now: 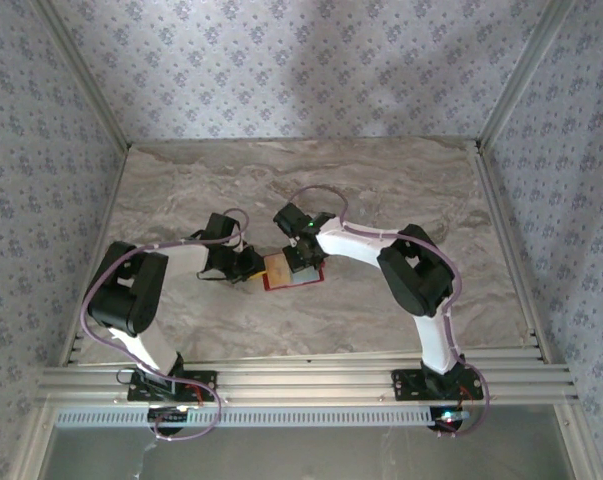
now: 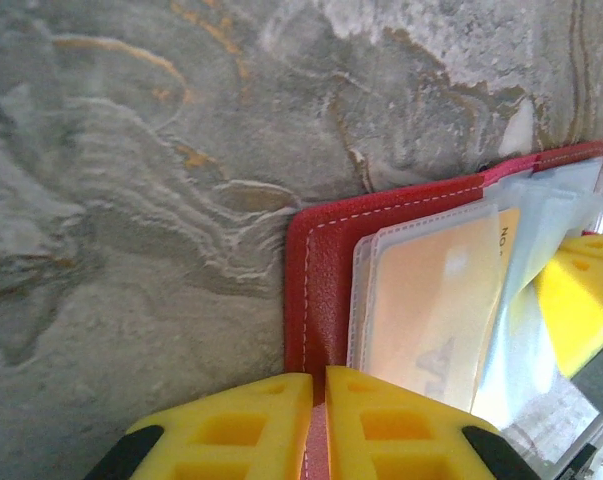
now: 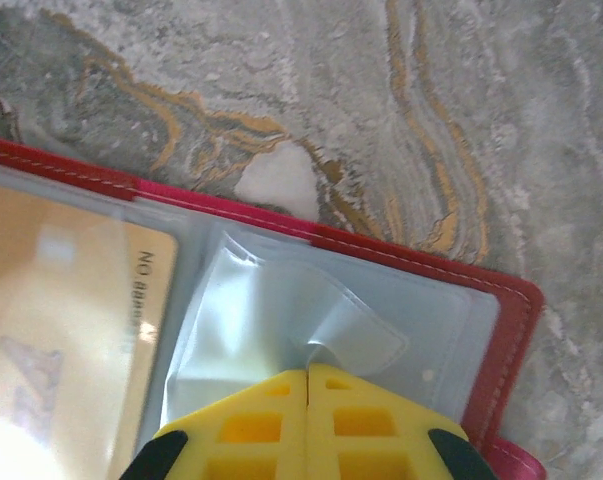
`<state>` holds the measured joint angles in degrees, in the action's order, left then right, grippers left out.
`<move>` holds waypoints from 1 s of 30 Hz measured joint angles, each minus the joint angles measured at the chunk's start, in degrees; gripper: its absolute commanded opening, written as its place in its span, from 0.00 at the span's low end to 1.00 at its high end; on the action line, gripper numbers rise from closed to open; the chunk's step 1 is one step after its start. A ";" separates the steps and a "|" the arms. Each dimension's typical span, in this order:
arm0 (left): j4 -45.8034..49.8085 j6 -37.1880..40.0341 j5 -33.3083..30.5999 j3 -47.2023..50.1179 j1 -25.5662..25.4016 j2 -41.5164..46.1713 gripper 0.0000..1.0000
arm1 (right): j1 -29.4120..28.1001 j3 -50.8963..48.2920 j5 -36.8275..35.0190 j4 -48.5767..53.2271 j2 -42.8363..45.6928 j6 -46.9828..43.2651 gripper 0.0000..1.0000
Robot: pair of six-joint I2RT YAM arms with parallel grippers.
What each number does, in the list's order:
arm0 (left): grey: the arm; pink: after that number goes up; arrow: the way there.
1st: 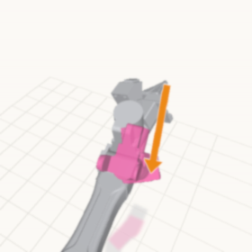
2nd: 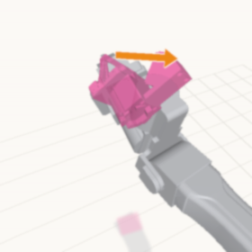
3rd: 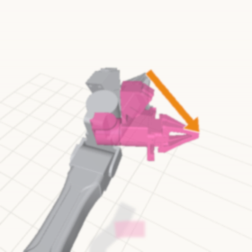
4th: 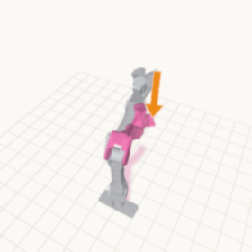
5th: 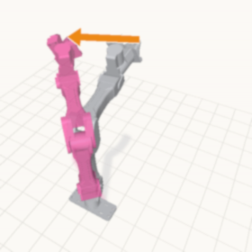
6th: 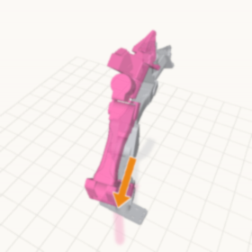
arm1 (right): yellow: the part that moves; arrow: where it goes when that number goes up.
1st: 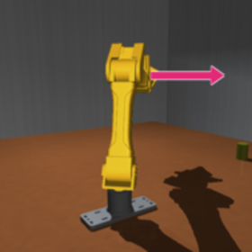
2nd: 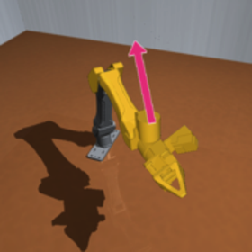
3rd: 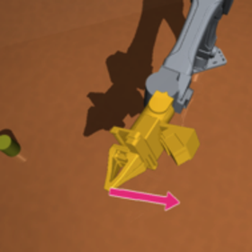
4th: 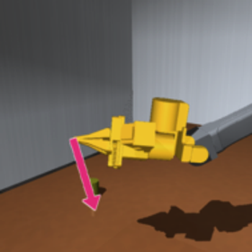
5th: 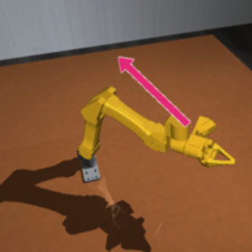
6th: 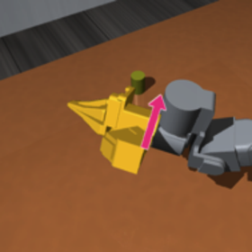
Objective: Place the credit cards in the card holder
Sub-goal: Flip over the card slot in the card holder.
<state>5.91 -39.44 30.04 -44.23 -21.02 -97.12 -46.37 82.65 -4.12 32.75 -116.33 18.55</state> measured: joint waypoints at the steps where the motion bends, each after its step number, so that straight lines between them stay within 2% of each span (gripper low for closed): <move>1: -0.09 0.00 0.17 -0.04 0.00 -0.13 0.15 | 0.00 0.02 0.57 0.13 0.11 0.07 0.00; 10: -0.07 -0.02 0.61 -0.26 0.02 -0.50 0.14 | 0.35 2.43 7.04 0.87 0.74 1.90 0.00; 12: -0.07 -0.02 0.66 -0.26 0.02 -0.55 0.14 | 0.66 2.62 9.31 0.42 0.74 3.02 0.09; 16: -0.07 -0.02 0.66 -0.26 0.02 -0.57 0.14 | 1.42 2.45 14.21 -2.40 0.74 6.19 0.17; 22: -0.07 -0.04 0.63 -0.26 0.02 -0.57 0.14 | 2.60 -3.52 23.37 -13.03 0.83 12.76 0.24; 30: -0.33 -0.07 1.16 -0.24 0.28 -0.57 0.14 | 2.89 -10.91 30.12 -23.06 2.40 19.91 0.44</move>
<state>5.58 -39.51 31.20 -44.47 -20.73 -97.69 -43.48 71.75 26.00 9.69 -113.93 38.46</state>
